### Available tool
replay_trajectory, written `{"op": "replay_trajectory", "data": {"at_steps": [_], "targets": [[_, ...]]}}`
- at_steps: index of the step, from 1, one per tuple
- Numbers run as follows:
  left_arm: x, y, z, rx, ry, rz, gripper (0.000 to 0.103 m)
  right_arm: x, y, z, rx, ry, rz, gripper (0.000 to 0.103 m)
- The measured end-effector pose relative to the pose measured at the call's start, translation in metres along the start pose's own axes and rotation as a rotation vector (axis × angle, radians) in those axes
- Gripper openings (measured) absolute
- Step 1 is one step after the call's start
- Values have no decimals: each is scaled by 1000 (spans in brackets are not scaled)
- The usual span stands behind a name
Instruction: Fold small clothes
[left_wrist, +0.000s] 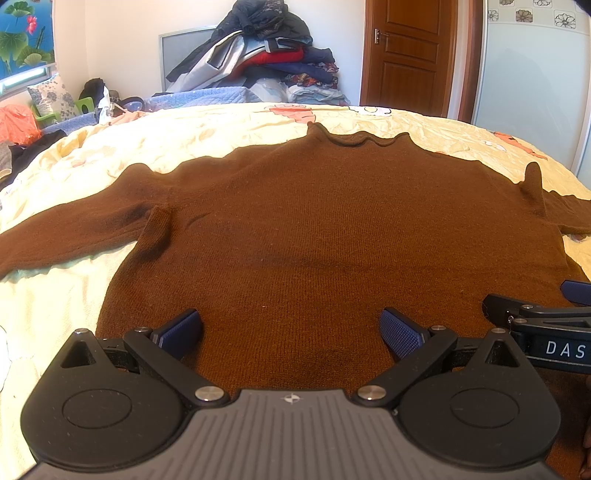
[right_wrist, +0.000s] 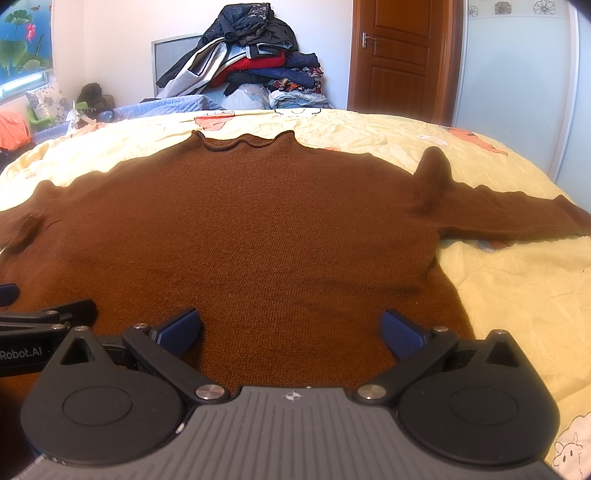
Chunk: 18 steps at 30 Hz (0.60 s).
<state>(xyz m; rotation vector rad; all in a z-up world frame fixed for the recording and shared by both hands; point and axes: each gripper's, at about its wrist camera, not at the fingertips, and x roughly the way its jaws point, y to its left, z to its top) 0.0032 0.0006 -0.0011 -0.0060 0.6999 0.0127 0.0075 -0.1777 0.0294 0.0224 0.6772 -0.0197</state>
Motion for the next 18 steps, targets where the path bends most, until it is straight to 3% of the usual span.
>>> {"op": "replay_trajectory", "data": {"at_steps": [14, 16, 18], "targets": [[0, 0, 0, 0, 0, 0, 103, 0, 0, 0, 0, 4, 4, 103], [0, 0, 0, 1, 0, 0, 103, -4, -6, 5, 2, 24, 39, 103], [0, 0, 0, 1, 0, -2, 103, -16, -31, 21, 122, -1, 127, 103]]}}
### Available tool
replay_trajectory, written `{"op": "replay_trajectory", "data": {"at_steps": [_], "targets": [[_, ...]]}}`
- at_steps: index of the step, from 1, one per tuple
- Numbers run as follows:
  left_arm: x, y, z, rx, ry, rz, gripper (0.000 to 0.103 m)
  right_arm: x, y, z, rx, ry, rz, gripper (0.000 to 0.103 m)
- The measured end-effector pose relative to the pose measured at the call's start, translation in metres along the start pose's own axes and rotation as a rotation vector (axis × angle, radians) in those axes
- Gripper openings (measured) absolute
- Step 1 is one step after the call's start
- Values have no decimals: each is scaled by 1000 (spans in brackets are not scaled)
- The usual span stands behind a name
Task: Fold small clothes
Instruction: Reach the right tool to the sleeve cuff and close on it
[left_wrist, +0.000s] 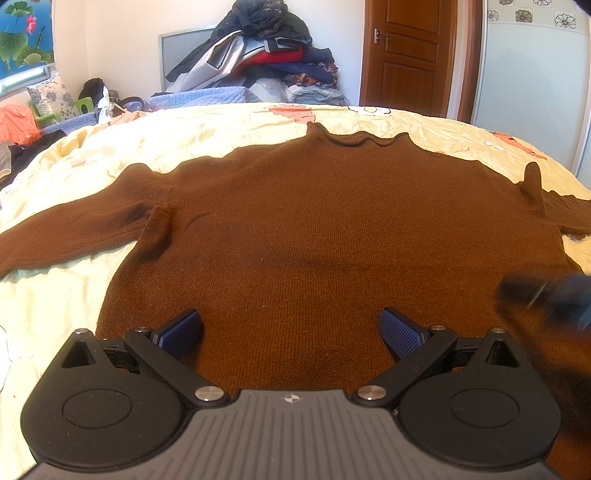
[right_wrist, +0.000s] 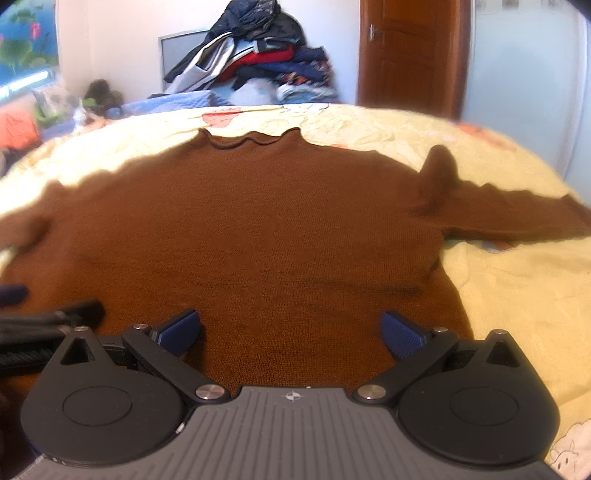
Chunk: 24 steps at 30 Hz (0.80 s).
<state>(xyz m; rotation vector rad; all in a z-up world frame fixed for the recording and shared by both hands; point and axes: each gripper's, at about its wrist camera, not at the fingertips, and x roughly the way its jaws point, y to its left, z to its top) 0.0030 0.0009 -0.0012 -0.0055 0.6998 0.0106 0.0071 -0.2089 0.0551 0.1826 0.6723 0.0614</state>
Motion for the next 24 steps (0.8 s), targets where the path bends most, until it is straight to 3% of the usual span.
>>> {"op": "replay_trajectory", "data": {"at_steps": [3, 6, 10, 13, 17, 22, 24], "targets": [[-1, 0, 0, 0, 0, 1, 103, -34, -51, 27, 156, -188, 99, 103], [-1, 0, 0, 0, 0, 1, 103, -50, -132, 60, 307, -286, 84, 103], [-1, 0, 0, 0, 0, 1, 103, -40, -268, 79, 654, -282, 53, 103], [-1, 0, 0, 0, 0, 1, 103, -24, -355, 81, 843, -239, -76, 92], [-1, 0, 0, 0, 0, 1, 103, -6, -405, 75, 894, -214, -214, 88], [-1, 0, 0, 0, 0, 1, 103, 7, -428, 80, 926, -266, -187, 87], [-1, 0, 0, 0, 0, 1, 103, 15, -429, 86, 911, -271, -189, 78]]}}
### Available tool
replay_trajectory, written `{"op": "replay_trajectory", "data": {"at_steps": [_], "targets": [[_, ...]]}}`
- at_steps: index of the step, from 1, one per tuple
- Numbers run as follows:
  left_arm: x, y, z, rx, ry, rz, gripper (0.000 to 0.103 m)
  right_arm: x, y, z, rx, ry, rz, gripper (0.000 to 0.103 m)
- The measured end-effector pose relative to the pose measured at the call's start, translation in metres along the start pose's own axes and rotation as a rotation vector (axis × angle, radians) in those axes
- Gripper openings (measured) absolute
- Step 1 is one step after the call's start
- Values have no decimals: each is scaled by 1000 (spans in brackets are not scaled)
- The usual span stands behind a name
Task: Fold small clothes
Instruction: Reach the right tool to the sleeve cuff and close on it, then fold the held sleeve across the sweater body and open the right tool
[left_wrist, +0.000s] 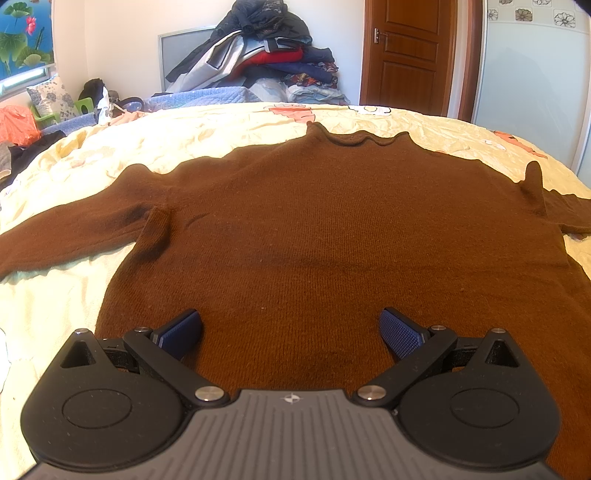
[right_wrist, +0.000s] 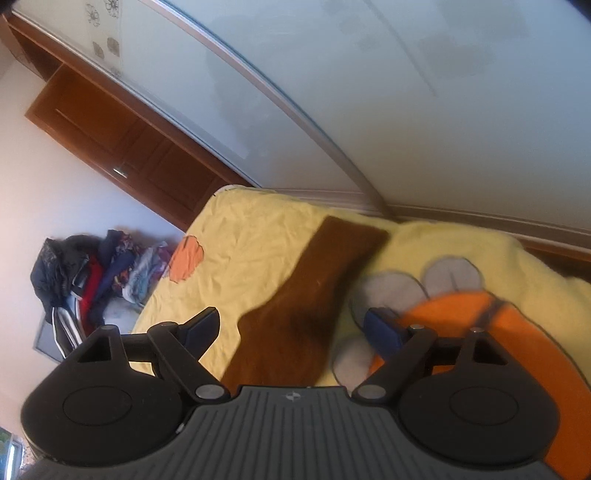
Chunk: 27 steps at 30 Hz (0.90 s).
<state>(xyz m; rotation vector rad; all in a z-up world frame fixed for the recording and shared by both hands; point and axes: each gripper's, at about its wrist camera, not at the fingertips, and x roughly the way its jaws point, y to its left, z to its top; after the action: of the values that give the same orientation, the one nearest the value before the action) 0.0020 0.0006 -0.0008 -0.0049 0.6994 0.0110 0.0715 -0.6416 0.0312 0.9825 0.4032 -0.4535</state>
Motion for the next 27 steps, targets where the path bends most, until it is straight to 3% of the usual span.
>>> {"op": "replay_trajectory", "data": {"at_steps": [1, 3, 4, 5, 9, 12, 16, 20, 22, 23, 24, 27], "targets": [[0, 0, 0, 0, 0, 0, 103, 3, 4, 0, -4, 1, -4, 72], [0, 0, 0, -1, 0, 0, 103, 12, -1, 5, 14, 15, -32, 24], [0, 0, 0, 0, 0, 0, 103, 13, -9, 9, 32, 18, -43, 15], [0, 0, 0, 0, 0, 0, 103, 11, -13, 8, 53, 9, -29, 12], [0, 0, 0, 0, 0, 0, 103, -11, 8, -4, 22, -40, 29, 13], [0, 0, 0, 0, 0, 0, 103, -42, 62, -36, -120, -17, 170, 13], [0, -1, 0, 0, 0, 1, 103, -76, 156, -122, -307, 106, 436, 13], [0, 0, 0, 1, 0, 1, 103, -90, 239, -228, -403, 310, 668, 13], [-1, 0, 0, 1, 0, 0, 103, -88, 271, -278, -461, 451, 720, 24], [-1, 0, 0, 2, 0, -1, 103, -87, 282, -299, -504, 524, 702, 55], [-1, 1, 0, 2, -1, -3, 103, -90, 286, -314, -526, 543, 668, 75], [-1, 2, -1, 6, 1, -10, 103, -109, 268, -328, -558, 467, 664, 72]]}}
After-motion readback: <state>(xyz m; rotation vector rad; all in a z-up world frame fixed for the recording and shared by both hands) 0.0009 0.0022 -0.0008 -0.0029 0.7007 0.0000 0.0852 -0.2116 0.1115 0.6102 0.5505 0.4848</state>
